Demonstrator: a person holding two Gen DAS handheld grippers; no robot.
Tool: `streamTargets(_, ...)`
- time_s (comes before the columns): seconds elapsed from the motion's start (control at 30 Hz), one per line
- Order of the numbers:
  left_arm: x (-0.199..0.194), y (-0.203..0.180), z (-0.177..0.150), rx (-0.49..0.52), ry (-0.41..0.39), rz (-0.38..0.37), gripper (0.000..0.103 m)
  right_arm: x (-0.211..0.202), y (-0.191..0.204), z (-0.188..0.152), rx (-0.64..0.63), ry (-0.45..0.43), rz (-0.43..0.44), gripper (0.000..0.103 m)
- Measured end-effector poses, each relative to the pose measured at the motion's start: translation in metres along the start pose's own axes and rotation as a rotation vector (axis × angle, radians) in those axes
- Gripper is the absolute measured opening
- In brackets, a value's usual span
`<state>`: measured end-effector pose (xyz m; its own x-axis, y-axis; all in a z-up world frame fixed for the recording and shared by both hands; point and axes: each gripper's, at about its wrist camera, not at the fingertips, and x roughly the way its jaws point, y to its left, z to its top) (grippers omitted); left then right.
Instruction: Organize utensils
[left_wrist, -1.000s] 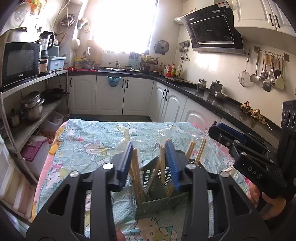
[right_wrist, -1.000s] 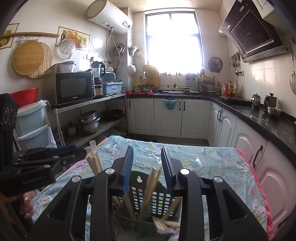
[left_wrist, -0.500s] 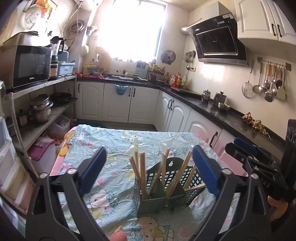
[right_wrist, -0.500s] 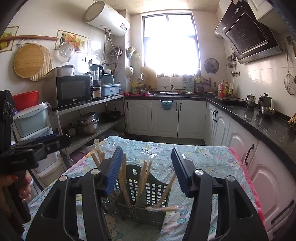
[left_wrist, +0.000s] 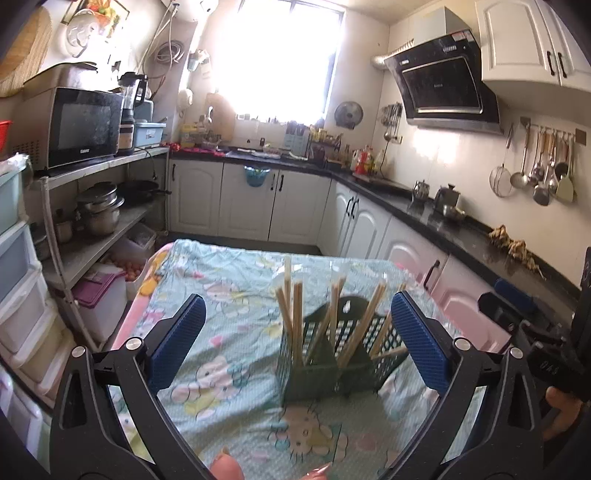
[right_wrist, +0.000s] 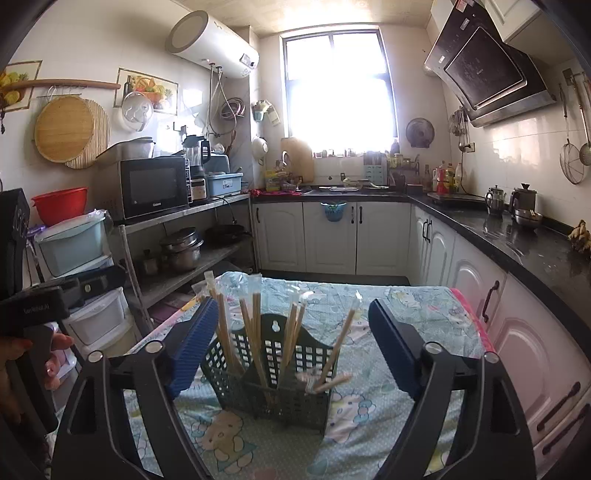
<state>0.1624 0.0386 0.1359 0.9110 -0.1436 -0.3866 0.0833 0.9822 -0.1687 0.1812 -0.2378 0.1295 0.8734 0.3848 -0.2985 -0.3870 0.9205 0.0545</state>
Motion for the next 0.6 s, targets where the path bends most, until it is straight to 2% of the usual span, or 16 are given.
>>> streamTargets(0.13,-0.005,-0.002,-0.015,0.012,0.031,0.023,0.093,-0.008,0.001,-0.011,0.010,0.021,-0.005,0.089)
streamTargets(0.4,-0.008,-0.001,-0.054,0.010,0.101,0.047,0.093,-0.015,0.006,-0.047,0.006,0.091,-0.033,0.091)
streamTargets(0.6,-0.010,-0.003,-0.082,-0.003,0.120,0.056,0.093,-0.017,0.011,-0.074,-0.003,0.152,-0.037,0.093)
